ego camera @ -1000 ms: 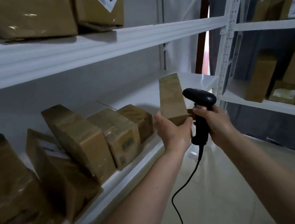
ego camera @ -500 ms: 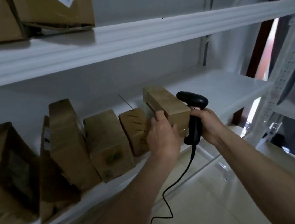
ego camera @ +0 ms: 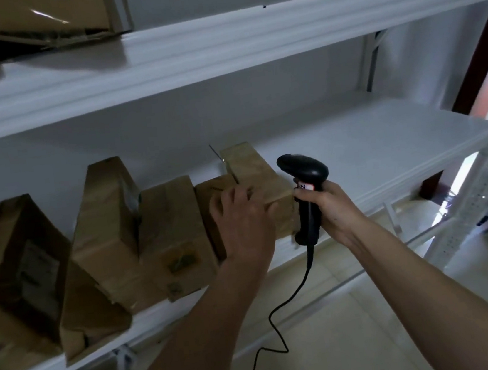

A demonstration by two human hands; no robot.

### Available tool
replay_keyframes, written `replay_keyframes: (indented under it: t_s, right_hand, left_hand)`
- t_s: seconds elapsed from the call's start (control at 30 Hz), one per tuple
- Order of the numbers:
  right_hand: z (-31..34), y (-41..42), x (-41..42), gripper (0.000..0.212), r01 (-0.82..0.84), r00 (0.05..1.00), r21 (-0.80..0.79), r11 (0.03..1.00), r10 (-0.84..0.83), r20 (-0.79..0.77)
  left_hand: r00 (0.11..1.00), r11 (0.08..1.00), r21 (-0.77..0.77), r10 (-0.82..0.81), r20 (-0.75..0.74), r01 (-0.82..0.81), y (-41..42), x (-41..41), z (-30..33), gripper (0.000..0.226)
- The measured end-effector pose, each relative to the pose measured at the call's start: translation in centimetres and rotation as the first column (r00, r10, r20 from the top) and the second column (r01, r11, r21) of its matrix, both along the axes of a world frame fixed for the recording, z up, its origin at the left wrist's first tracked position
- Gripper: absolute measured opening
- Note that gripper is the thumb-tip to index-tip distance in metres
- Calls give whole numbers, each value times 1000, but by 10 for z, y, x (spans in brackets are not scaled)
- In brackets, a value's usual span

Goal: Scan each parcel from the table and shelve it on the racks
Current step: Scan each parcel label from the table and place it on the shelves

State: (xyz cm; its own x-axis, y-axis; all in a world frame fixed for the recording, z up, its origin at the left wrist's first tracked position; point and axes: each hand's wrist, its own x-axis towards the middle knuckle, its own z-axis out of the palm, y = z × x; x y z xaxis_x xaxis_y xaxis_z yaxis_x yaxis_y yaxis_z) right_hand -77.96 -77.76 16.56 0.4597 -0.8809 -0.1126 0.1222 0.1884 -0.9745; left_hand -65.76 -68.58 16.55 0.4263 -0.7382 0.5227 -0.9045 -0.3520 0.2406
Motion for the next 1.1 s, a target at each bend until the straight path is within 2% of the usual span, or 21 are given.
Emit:
replay_keyframes:
  t_s: [0.1, 0.17, 0.27, 0.4, 0.5, 0.57, 0.67, 0.8, 0.9, 1.0, 1.1]
  right_hand:
    - [4, 8, -11, 23, 12, 1000, -61, 998, -14, -21]
    - [8, 19, -19, 21, 10, 1000, -109, 994, -9, 7]
    - [14, 41, -27, 22, -82, 993, -140, 987, 93, 70]
    - [15, 75, -19, 28, -240, 965, -100, 965, 249, 85]
    - [14, 105, -2, 19, -340, 932, -71, 938, 346, 105]
    - [15, 126, 11, 13, -395, 909, -63, 916, 400, 115]
    - [17, 158, 34, 17, -458, 880, -41, 888, 460, 118]
    - [15, 214, 79, 28, -561, 827, -19, 828, 561, 41]
    - [8, 268, 124, 17, -631, 775, 16, 776, 631, -29]
    - [-2, 324, 169, 15, -710, 699, 39, 704, 710, -92]
    - [-12, 379, 213, 16, -771, 626, 56, 635, 770, -124]
  left_hand:
    - [997, 995, -74, -73, -36, 70, 1, 1, 3, 37]
    - [981, 963, -224, -172, -95, 147, 6, -1, 4, 39]
    - [937, 884, -419, -302, -174, 207, 22, -4, 5, 31]
    - [852, 812, -549, -418, -315, 196, 61, -2, 3, 26]
    - [823, 816, -566, -402, -402, 122, 96, 8, 1, 25]
    - [838, 806, -583, -387, -385, 104, 123, 16, 2, 21]
    - [857, 806, -589, -341, -386, 55, 166, 36, 3, 24]
    - [863, 824, -559, -218, -456, -87, 234, 71, 1, 25]
    - [858, 814, -541, -108, -502, -214, 295, 99, -6, 29]
    - [791, 798, -470, 13, -612, -377, 362, 132, -20, 44]
    - [720, 796, -381, 97, -687, -470, 431, 166, -34, 44]
